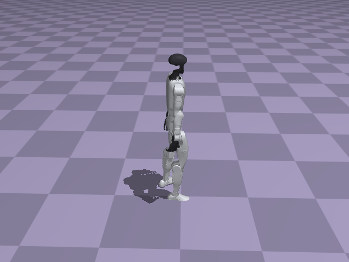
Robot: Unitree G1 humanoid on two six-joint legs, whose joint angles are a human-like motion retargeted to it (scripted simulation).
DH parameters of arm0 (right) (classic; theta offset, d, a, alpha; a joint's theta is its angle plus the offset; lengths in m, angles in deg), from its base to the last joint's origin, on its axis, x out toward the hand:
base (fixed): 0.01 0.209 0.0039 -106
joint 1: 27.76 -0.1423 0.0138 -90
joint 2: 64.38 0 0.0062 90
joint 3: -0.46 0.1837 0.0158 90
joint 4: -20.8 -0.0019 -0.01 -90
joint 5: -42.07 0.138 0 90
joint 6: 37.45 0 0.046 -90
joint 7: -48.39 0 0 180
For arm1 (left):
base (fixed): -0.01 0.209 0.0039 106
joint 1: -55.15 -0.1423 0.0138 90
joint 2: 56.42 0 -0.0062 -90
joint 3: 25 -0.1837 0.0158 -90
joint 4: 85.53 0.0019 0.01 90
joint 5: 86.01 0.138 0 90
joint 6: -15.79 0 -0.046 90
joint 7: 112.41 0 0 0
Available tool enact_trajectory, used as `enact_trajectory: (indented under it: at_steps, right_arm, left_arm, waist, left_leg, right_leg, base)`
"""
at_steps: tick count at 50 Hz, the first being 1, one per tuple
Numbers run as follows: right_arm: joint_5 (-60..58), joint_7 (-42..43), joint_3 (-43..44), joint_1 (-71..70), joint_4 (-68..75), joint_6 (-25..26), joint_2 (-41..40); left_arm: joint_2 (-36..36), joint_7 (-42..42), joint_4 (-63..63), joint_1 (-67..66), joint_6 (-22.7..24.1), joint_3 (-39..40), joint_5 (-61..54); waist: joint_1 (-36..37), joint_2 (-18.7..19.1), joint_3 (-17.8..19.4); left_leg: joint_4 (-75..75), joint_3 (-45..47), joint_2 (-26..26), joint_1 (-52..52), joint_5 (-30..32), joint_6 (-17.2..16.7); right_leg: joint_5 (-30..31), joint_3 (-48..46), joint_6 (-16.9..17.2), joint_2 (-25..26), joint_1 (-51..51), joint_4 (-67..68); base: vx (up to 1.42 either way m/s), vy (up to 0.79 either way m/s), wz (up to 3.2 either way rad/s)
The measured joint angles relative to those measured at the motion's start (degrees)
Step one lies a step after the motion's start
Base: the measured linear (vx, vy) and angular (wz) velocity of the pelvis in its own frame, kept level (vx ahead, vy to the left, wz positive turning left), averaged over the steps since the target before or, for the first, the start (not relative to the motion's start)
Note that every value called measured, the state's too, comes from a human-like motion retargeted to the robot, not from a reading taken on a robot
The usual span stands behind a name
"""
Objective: In place motions
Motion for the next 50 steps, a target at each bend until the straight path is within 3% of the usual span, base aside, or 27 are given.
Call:
enact_trajectory:
  at_steps: [8, 13, 17, 20, 22, 24, 25, 30, 37, 43, 46, 48, 50]
  right_arm:
    - [4.28, 3.65, -1.25, -1.2, 4.78, 0.93, -1.28]
    - [7.84, 3.72, -2.41, -4.59, 5.48, 1.22, -2.61]
    - [6.66, 2.49, -4.71, -8.61, 3.19, 1.44, -4.44]
    - [6.77, 0.97, -5.57, -12.74, 1.36, 1.78, -6.28]
    - [7.54, -0.63, -6.26, -15.53, -1.0, 1.55, -7.56]
    - [7.51, -2.17, -6.52, -17.55, -3.13, 1.33, -8.35]
    - [7.19, -2.91, -6.34, -18.77, -4.37, 1.27, -8.66]
    - [5.84, -3.28, -4.68, -22.99, -9.33, 0.58, -8.87]
    - [3.53, -4.39, -6.7, -24.06, -8.61, 0.55, -8.92]
    - [4.4, -3.26, -7.39, -18.93, -6.62, 0.41, -8.79]
    - [5.08, -3.61, -7.11, -16.54, -5.24, 0.85, -8.53]
    - [4.96, -3.41, -7.09, -15.05, -4.78, 1.09, -8.2]
    - [4.18, -3.09, -7.2, -13.35, -4.59, 1.12, -7.94]
  left_arm:
    - [-0.62, -1.29, -3.87, -1.75, 0.36, 0.48, 0.09]
    - [2.86, -5.42, -2.23, -4.85, 1.57, 9.07, -9.01]
    - [3.58, -4.42, 1.58, -8.59, 0.98, 9.38, -10.94]
    - [3.18, -2.87, 4.29, -10.6, 0.57, 8.11, -7.81]
    - [2.32, -1.91, 6.03, -12.03, -0.07, 7.07, -4.07]
    - [1.4, -1.93, 6.03, -14.02, -1.19, 6.21, -1.24]
    - [0.89, -1.96, 6.03, -15.06, -1.86, 5.78, 0.2]
    - [-0.23, -1.84, 6.03, -17.32, -3.99, 5.31, 2.24]
    - [-1.77, -0.97, 6.03, -17.86, -4.13, 6.74, 0.49]
    - [-1.63, -3.29, 6.03, -14.44, -0.64, 8.03, -1.72]
    - [-0.93, -3.63, 5.76, -12.57, 1.88, 9.08, -3.93]
    - [-0.43, -3.78, 5.41, -11.86, 2.74, 9.36, -4.89]
    - [-0.05, -4.4, 4.64, -11.34, 2.95, 9.76, -4.92]
  waist:
    - [-1.67, 1.27, -0.34]
    - [-1.44, 1.44, -0.66]
    - [-1.65, -0.58, 0.46]
    - [-2.03, -1.75, 1.99]
    - [1.99, -2.52, 3.13]
    - [6.13, -2.96, 3.86]
    - [7.99, -3.28, 4.19]
    - [11.84, -3.68, 5.56]
    - [9.86, -2.98, 3.32]
    - [6.39, -2.16, 0.03]
    - [6.04, -0.33, -1.36]
    - [4.69, 1.15, -2.46]
    - [2.23, 3.25, -3.9]
  left_leg:
    - [1.64, -0.68, 2.15, 1.05, -1.62, -0.18]
    - [6.34, -0.96, 3.42, -0.33, -3.16, 1.01]
    - [19.0, -1.62, 4.54, -5.98, -0.29, 5.03]
    - [34.09, -3.13, 7.08, -14.01, 7.57, 10.03]
    - [45.22, -4.32, 8.18, -21.65, 13.59, 14.8]
    - [53.26, -3.68, 11.01, -25.95, 11.02, 14.84]
    - [57.67, -2.38, 13.01, -28.15, 7.75, 14.84]
    - [64.87, -5.16, 7.68, -37.38, 4.72, 13.48]
    - [60.04, -5.59, 7.52, -32.62, 2.35, 11.73]
    - [35.32, -8.69, 1.43, -17.56, 4.37, 8.23]
    - [16.69, -7.34, 0.21, -6.98, -0.77, 2.93]
    - [8.82, -0.75, 1.14, -1.55, -4.82, 2.57]
    - [3.4, -3.83, 1.05, -0.46, -3.61, 0.35]
  right_leg:
    - [-0.15, 0.52, -1.49, 1.88, 1.51, -0.49]
    - [0.15, 1.03, -2.5, 2.18, 2.16, -1.47]
    - [0.17, 0.52, -2.8, -0.12, 3.29, -1.77]
    - [0.21, -1.34, -2.49, -1.69, 4.01, -1.85]
    - [0.62, 0.43, -3.17, -1.74, 3.64, -1.95]
    - [0.59, 2.08, -4.77, -0.56, 3.62, -1.95]
    - [0.51, 2.41, -5.58, -0.31, 3.7, -1.95]
    - [0.55, 2.3, -5.73, -3.24, 2.8, -1.04]
    - [-0.6, 0.05, -5.48, -3.23, 2.97, -0.19]
    - [-1.62, -2.77, -4.59, -2.54, 3.51, 0.23]
    - [-2.32, -2.58, -4.44, -0.11, 3.39, 0.81]
    - [-2.63, -3.36, -4.15, 1.39, 3.55, 0.92]
    - [-2.65, -4.6, -3.66, 3.19, 3.63, 0.62]
  base:
    - [-0.01, -0.16, -0.03]
    - [-0.02, -0.15, -0.15]
    - [-0.08, -0.19, 0.13]
    - [-0.19, -0.16, 0.35]
    - [-0.21, -0.21, -0.65]
    - [-0.09, -0.23, -0.85]
    - [-0.07, -0.1, -0.42]
    - [-0.1, 0.04, 0.07]
    - [0.05, 0.01, 0.24]
    - [0.16, 0.04, 0.36]
    - [0.16, 0.1, -0.16]
    - [0.22, 0.18, 0.26]
    - [0.2, 0.17, 0.44]
